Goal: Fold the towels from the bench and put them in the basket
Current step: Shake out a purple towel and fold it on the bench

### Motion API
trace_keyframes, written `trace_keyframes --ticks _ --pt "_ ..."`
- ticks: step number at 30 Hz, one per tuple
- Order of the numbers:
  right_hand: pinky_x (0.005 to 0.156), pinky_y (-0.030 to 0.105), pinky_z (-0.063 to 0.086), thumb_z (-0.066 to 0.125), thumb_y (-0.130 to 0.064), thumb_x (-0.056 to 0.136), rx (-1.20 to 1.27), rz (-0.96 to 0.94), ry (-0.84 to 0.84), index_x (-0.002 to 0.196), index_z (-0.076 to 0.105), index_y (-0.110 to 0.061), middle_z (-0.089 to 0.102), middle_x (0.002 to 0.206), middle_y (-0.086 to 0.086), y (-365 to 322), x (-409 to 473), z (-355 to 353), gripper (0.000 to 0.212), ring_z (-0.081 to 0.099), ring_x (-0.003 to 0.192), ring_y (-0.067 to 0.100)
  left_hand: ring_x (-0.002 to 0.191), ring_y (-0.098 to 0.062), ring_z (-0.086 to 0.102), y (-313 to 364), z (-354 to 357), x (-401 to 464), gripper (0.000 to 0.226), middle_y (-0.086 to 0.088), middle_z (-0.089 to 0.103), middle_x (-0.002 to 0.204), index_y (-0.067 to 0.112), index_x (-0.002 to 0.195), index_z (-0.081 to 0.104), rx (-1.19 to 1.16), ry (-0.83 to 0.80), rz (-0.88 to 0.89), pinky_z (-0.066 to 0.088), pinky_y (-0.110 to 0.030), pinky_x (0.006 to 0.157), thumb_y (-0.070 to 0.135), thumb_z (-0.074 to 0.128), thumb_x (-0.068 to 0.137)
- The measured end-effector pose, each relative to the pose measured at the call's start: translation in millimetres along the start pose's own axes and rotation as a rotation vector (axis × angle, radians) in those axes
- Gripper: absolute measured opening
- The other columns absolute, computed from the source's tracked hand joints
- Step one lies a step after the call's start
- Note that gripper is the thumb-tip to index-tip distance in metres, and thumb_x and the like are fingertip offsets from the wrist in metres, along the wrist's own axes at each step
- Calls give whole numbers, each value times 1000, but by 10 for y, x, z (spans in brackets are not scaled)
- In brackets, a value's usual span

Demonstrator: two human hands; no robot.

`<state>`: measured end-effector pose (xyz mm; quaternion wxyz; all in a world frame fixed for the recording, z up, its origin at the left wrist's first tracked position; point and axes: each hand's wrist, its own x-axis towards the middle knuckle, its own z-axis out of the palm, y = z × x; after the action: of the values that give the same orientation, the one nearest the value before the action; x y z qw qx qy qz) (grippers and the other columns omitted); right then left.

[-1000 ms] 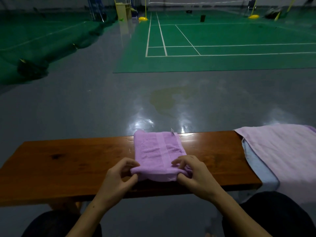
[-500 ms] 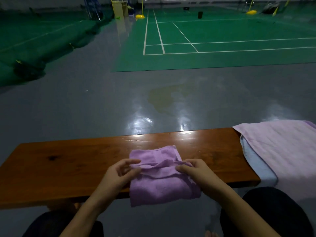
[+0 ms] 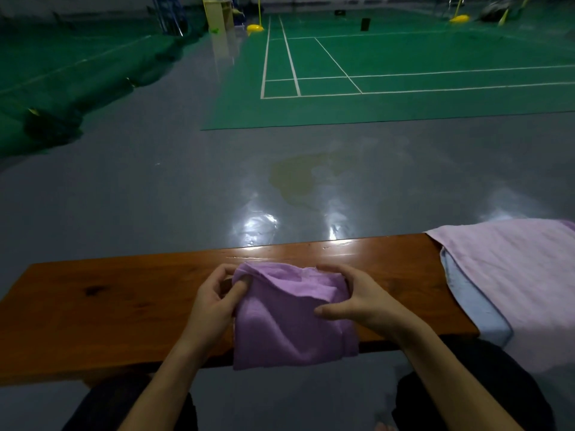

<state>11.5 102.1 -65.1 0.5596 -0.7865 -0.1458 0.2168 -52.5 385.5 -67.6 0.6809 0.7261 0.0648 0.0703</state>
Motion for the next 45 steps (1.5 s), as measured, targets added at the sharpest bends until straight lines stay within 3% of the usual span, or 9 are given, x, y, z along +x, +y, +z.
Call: trace_keyframes --ticks 3,10,17,22,26,29,36,40,45 --pt "103 19 52 91 -13 73 -98 -44 -7 148 49 -33 55 144 -18 44 93 30 88 57 128 -4 92 -14 71 -30 29 77 13 -9 76 102 5 109 68 -21 13 -14 58 -23 74 14 64 101" --pt "64 13 55 71 -28 99 -100 -27 381 107 72 -25 74 96 -13 73 362 143 9 69 85 -8 88 -14 71 -216 21 245 6 -6 77 100 13 105 71 -2 116 -92 55 -28 72 16 67 101" --pt "64 19 51 82 -34 90 -222 50 508 92 76 -21 74 86 -12 374 643 277 14 69 79 2 82 -14 69 -443 -30 399 10 8 73 89 27 94 65 533 208 -135 61 -42 72 34 66 101" --pt "68 26 58 80 -46 89 -416 63 590 88 69 -31 69 84 -16 384 636 335 19 66 77 1 79 -7 65 -441 18 371 17 11 70 93 32 100 61 800 269 -81 52 -27 62 49 64 100" --pt "76 32 61 75 -47 93 -433 30 640 107 67 -27 72 100 -10 318 584 304 25 67 85 6 99 -15 63 -382 -19 295 31 4 65 115 26 123 56 743 327 -32 53 -35 77 40 68 98" --pt "84 25 53 68 -42 99 -624 -52 664 125 63 -23 66 120 -4 232 493 355 32 62 104 11 109 -20 58 -376 -8 109 37 1 61 123 23 130 58 938 291 239 53 -38 87 38 65 97" --pt "123 58 31 38 -45 101 -1056 -306 215 155 46 -21 35 167 13 473 338 1040 59 29 156 37 154 -37 33 -894 263 -65 66 -19 37 165 9 157 45 1380 -137 348 18 -51 122 42 38 101" --pt "128 55 -7 8 -69 103 -1047 -217 120 168 11 -29 -9 174 0 585 386 920 76 -15 160 32 159 -35 17 -908 204 17 74 -16 22 171 13 163 33 1384 -135 295 12 -49 123 53 33 100" --pt "130 49 -7 -2 -70 100 -1062 -136 111 167 -1 -35 -21 173 -2 602 398 710 76 -20 159 28 162 -24 -9 -843 84 62 83 -6 -7 174 23 168 10 1321 -165 259 0 -42 130 63 18 96"
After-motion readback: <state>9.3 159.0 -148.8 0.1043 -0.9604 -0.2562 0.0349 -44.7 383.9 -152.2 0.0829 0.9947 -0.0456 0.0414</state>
